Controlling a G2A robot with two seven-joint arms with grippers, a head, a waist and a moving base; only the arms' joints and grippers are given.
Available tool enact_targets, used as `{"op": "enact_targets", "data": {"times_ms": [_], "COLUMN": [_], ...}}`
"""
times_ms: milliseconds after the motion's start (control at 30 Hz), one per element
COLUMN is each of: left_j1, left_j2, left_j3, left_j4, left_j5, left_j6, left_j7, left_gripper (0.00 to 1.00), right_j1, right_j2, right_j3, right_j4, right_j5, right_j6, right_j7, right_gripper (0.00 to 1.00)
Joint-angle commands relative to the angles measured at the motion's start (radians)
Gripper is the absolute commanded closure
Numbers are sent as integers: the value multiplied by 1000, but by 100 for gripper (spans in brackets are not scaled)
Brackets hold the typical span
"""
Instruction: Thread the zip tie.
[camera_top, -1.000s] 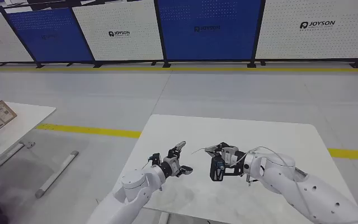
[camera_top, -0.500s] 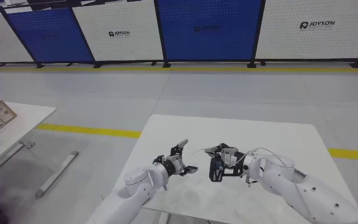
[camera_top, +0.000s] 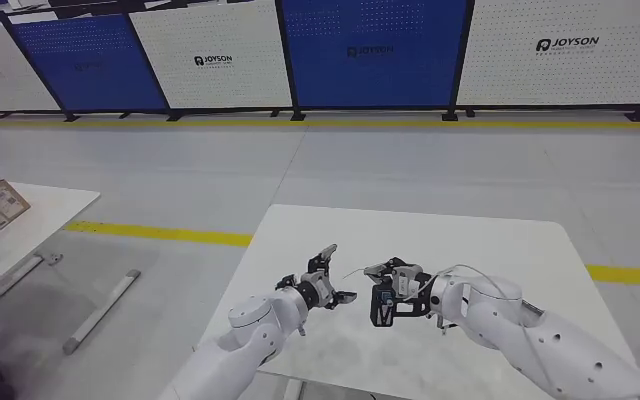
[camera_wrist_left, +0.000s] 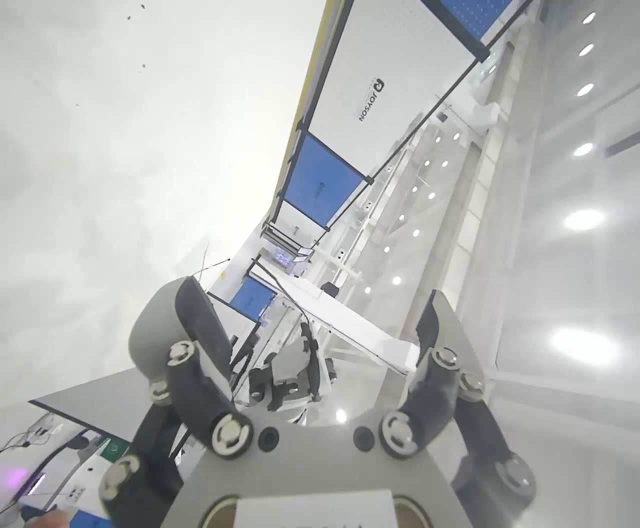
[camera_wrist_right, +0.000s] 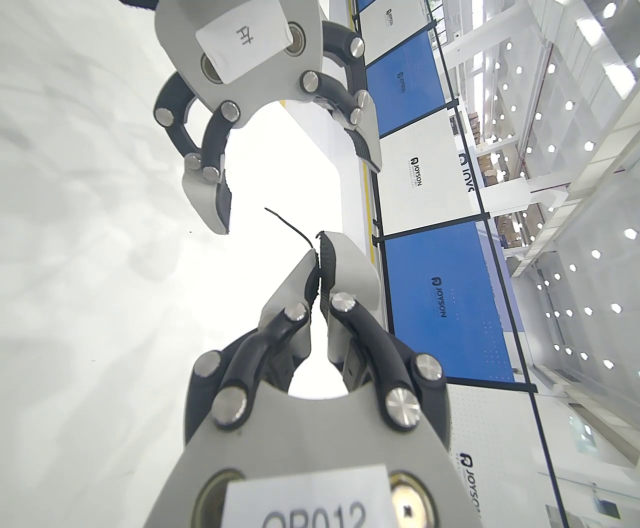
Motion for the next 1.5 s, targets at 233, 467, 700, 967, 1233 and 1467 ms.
{"op": "enact_targets", "data": {"times_ms": [233,467,700,967,1233,1467], "left_j1": [-27,-49,-55,-50,-39,-26], "left_j2": [-16,-21,-21,-18,-16,-17], "left_j3": [28,40,43,41,38,38], "left_j4": [2,17,20,13,4,18], "left_j5": [-80,-119,-122,-113,-87,30], "left_j6": [16,16,16,16,16,-44], "left_j7": [30,57,60,48,34,29], "left_gripper": [65,74,87,100,100,100], "right_j1": [0,0,0,0,-23,-92], "right_j2": [0,0,0,0,-1,14], "right_j3": [0,0,0,0,21,96], "right_j4": [0,0,0,0,-4,-20], "right_j5": [0,0,0,0,3,8], "right_j6": [0,0,0,0,2,56], "right_j7": [0,0,0,0,-4,-66], "right_gripper": [100,100,100,100,50,0]}}
